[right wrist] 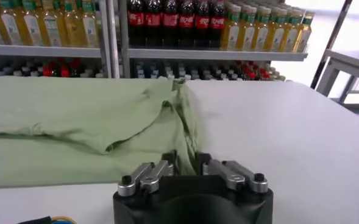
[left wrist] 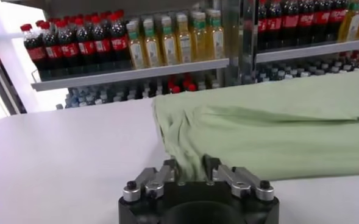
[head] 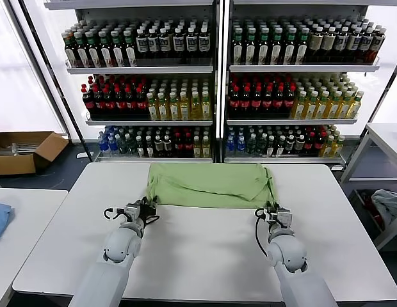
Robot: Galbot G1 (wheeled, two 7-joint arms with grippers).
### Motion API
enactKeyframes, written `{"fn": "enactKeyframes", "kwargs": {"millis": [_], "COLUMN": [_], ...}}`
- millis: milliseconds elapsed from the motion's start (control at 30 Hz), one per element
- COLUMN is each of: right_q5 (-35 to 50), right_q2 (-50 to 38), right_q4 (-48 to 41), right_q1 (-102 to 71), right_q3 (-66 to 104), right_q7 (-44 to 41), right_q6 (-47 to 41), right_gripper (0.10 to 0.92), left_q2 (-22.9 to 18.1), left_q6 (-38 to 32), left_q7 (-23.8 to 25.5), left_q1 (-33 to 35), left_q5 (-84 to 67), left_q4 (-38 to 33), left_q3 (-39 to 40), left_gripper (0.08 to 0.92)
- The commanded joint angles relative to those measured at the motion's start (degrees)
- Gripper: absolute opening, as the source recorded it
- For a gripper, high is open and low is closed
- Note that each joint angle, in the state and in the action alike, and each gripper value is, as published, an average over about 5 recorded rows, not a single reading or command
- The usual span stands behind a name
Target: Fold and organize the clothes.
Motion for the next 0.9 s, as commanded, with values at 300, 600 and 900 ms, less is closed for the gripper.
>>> {"fn": "enactKeyframes", "kwargs": {"millis": [300, 600, 900], "right_q5": [-0.57, -5.0, -7.21], "right_q2": [-0.94, -2.33, -4.65], "right_q4": [13.02, 33.04, 41.33], "right_q1": [-7.32, -23.45, -41.55], "right_q3": [0.48, 2.26, 3.98], "right_q7": [1.17, 4.89, 9.26], "right_q6": [-0.27, -1.09, -0.34], "right_gripper": [0.11, 0.11, 0.11], "left_q2": [3.7, 8.51, 10.4], "left_q6": [-0.08, -0.18, -1.94], "left_q7": [0.02, -2.0, -3.28], "left_q1": [8.7, 26.23, 49.22], "left_q5": [0.7, -0.02, 0.3], "left_q4": [-12.45, -32.38, -48.04], "left_q3": [-0.05, -4.07, -9.93], "left_gripper": [0.09, 0.089, 0.089]}}
